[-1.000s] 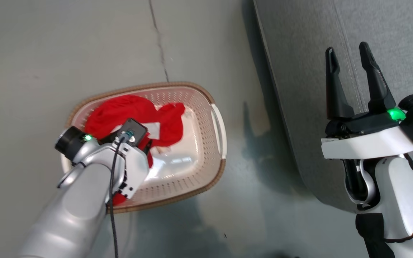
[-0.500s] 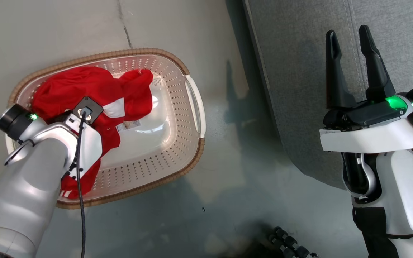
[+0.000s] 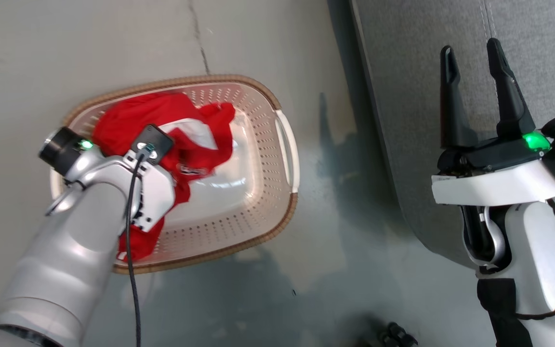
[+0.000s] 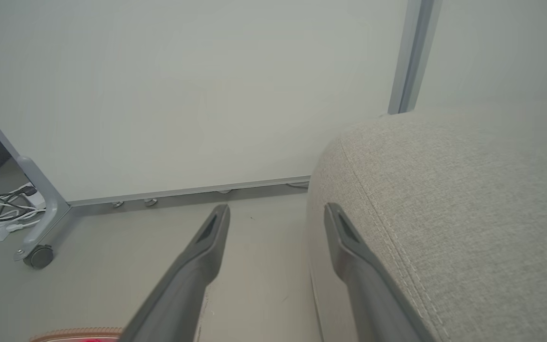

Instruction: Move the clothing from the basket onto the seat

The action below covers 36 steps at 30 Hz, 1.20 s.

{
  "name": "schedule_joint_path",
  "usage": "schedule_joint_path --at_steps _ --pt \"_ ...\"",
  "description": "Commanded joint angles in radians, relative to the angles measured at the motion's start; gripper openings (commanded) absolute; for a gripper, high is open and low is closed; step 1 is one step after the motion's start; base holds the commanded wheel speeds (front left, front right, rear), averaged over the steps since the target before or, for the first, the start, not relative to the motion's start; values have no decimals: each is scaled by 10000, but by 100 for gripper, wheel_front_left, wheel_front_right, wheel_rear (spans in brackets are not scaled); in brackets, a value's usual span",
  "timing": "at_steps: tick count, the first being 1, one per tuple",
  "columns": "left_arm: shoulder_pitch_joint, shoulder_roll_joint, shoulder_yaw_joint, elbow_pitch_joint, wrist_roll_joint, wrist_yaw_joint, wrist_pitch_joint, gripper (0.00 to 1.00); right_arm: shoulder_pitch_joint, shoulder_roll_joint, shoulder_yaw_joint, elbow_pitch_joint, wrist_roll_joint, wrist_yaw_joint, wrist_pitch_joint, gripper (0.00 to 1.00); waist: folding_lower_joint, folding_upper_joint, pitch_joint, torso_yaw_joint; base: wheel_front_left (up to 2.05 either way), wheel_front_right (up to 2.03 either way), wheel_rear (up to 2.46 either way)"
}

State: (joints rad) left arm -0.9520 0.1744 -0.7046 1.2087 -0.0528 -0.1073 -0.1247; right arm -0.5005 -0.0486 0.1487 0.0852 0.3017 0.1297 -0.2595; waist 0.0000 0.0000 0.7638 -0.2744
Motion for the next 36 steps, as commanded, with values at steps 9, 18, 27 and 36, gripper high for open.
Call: schedule_joint_path --at_steps 9,18,27,36 --pt "1189 -908 981 -860 -1489 0 -1361 0 575 -56 -191 630 -894 17 99 100 0 0 -2160 1460 0 0 0" --pt "3202 -1053 2462 -4562 -2721 150 -1402 0 1319 -59 -448 762 -1187 17 676 100 0 0 -3728 2328 0 0 0" --pt "4961 -980 3626 -7925 -2635 202 -1403 0 1994 -53 -292 755 -1198 17 1056 100 0 0 -4896 2677 0 0 0" --pt "6125 -1022 4024 -10311 -2549 38 -1404 0 2704 -54 -284 909 -1147 17 1260 100 0 0 -6110 2879 0 0 0"
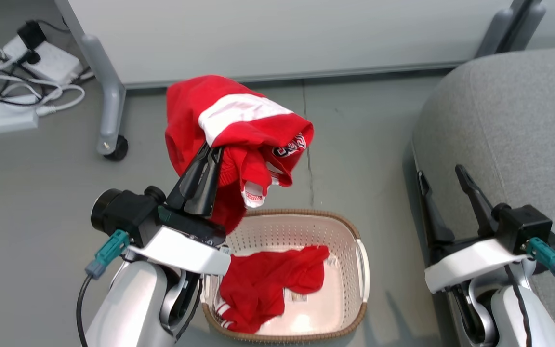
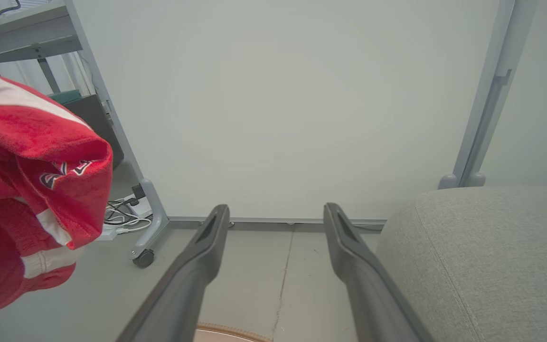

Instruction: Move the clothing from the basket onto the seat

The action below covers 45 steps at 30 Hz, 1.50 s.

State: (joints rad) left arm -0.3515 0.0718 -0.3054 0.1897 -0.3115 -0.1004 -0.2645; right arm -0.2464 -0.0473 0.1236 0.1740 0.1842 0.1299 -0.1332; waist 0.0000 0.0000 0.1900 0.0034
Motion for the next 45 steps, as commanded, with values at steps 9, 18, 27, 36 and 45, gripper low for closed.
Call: schedule_joint_path --at_steps 9,18,27,36,45 --pt "1077 93 -200 -842 5 149 270 0 1198 -66 -97 215 179 16 92 100 0 0 -1735 -16 0 0 0" --pt "1646 256 -356 -1371 52 407 659 0 1921 -63 -306 -86 250 16 269 100 0 0 -2249 -123 0 0 0" --pt "1799 320 -397 -1583 -55 475 760 0 2044 -63 -325 -211 272 16 346 100 0 0 -2301 -134 0 0 0" --pt "1692 312 -535 -1644 -90 494 805 0 1750 -57 1191 -625 759 16 522 100 0 0 -2273 -78 0 0 0" --pt "1558 270 -803 -1566 -120 442 846 0 1050 -65 4253 -802 1836 16 652 100 0 0 -2232 81 0 0 0"
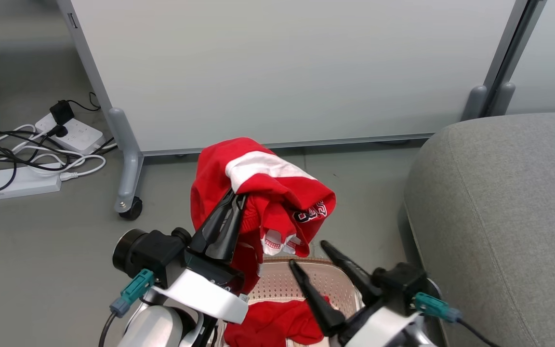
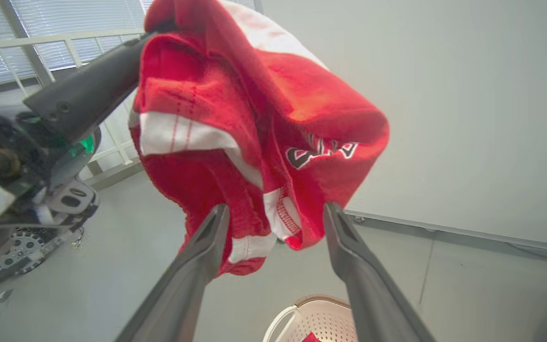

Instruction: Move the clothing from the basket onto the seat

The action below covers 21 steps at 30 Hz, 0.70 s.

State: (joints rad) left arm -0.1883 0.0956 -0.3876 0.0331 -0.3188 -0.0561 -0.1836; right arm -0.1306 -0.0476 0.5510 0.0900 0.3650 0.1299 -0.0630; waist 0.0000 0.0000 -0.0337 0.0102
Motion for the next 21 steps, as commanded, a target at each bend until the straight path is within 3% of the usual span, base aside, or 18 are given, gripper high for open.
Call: schedule_joint_path --at_steps 1,16,17,18,19,20,21 --pt "-86 26 -17 14 -51 -11 35 0 -244 -63 249 91 164 16 -96 100 0 0 6 32 0 0 0" --pt "-302 -99 -623 82 -113 -133 33 0 -3132 -53 2324 2834 1541 16 -1279 100 0 0 51 443 0 0 0" --pt "-291 -100 -656 96 -111 -137 30 0 -3305 -56 2410 2981 1695 16 -1403 65 0 0 50 470 0 0 0" --pt "-286 -105 -697 114 -105 -135 31 0 -3446 -55 2492 3088 1844 16 -1468 42 0 0 46 496 0 0 0" --pt "-280 -107 -721 117 -112 -140 27 0 -3578 -55 2548 3215 1941 16 -1544 9 0 0 44 516 0 0 0" --pt "-273 -112 -746 134 -120 -148 24 0 -3679 -56 2573 3328 2082 16 -1614 0 0 0 41 534 0 0 0" --pt "-275 -115 -768 149 -130 -151 23 0 -3761 -61 2609 3407 2176 16 -1669 0 0 0 38 550 0 0 0"
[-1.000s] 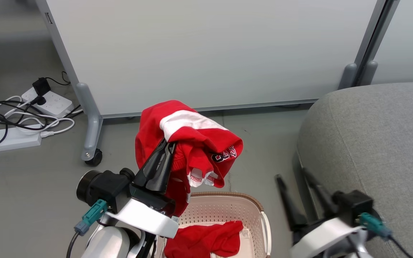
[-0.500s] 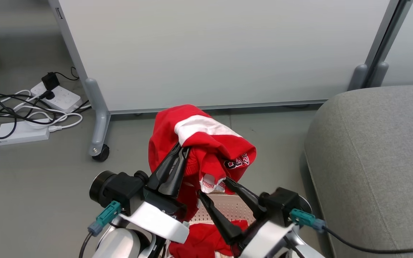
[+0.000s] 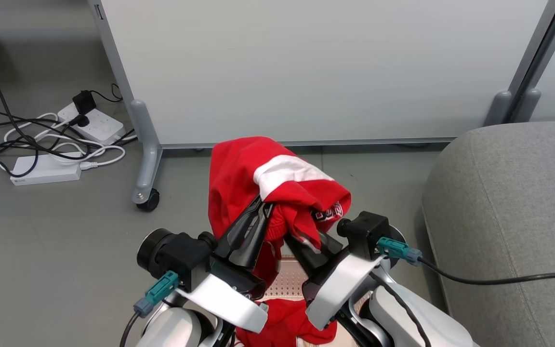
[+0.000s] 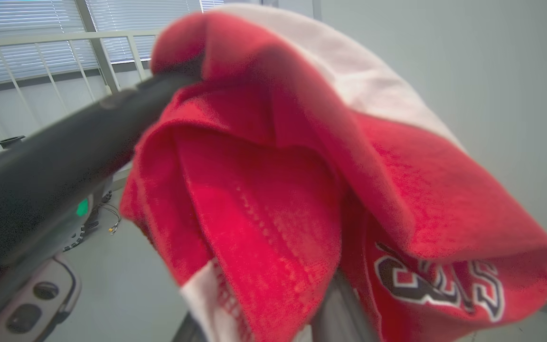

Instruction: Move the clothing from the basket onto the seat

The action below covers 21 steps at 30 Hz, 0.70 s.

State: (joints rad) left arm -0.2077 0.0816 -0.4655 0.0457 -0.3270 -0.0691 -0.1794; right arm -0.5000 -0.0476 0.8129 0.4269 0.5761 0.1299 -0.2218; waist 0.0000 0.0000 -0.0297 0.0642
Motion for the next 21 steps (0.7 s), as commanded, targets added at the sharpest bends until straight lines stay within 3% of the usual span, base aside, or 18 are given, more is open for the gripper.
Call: schedule_joint_path --at_steps 1,9,10,11,12,13,21 --pt "-82 25 0 33 -64 -23 -19 0 -148 -58 49 125 142 16 -128 0 0 0 -1 22 0 0 0" --pt "-102 90 30 106 -103 90 10 0 -484 -55 328 433 508 16 -360 0 0 0 7 26 0 0 0" --pt "-99 99 57 127 -94 134 16 19 -496 -56 354 448 524 16 -381 0 0 0 6 20 0 0 0" --pt "-101 110 65 147 -78 186 57 49 -491 -55 361 468 539 16 -390 0 0 0 7 12 0 0 0" --pt "-115 121 90 152 -39 233 60 91 -487 -56 361 490 541 16 -387 0 0 0 9 4 0 0 0" --pt "-149 166 122 178 73 384 68 100 -514 -56 325 510 530 16 -412 0 0 0 6 -13 0 0 0" --pt "-155 472 65 241 396 635 254 100 -540 -58 -160 634 209 16 -454 0 0 0 11 -107 0 0 0"
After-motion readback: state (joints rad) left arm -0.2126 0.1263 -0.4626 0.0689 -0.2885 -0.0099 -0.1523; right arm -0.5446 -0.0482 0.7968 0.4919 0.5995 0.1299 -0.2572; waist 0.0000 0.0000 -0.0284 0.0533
